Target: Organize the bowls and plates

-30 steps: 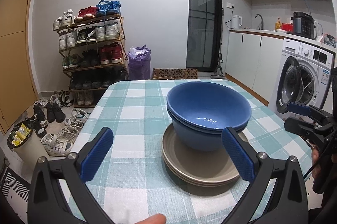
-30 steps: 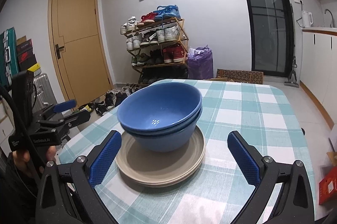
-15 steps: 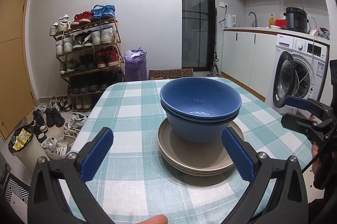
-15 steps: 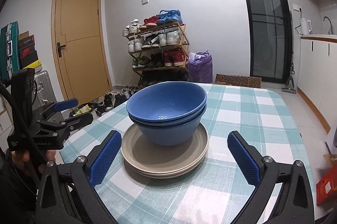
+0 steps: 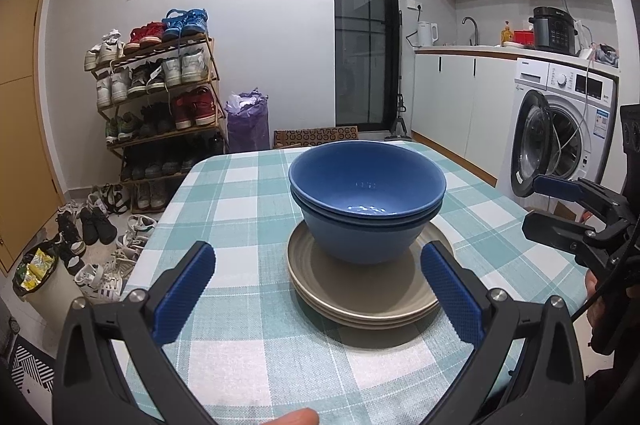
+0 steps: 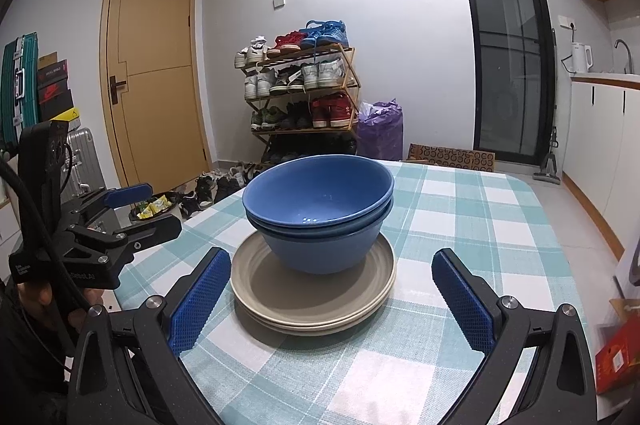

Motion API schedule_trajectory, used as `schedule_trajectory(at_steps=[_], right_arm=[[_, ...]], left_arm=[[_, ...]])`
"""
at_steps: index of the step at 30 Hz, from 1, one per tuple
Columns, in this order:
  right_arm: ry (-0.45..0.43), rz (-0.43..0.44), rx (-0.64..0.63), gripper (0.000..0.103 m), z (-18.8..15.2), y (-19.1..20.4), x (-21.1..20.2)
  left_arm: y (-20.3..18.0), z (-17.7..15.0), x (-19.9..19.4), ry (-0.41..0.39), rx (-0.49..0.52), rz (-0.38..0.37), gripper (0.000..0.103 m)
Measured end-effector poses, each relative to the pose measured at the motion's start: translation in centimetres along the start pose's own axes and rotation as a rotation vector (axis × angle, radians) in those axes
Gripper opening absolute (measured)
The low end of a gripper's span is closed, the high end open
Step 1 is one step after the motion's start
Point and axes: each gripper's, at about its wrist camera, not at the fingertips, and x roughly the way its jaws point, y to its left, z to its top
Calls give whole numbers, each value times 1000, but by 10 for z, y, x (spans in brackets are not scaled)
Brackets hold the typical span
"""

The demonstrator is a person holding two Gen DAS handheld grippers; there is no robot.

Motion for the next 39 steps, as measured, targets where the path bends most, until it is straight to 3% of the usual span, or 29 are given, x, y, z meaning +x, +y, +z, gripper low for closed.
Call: schedule_trajectory(at_steps=[39], right_arm=[[-2,-4,5,102,-2,-2,-1]], left_arm=[[4,-3,4,16,-15,0,103]])
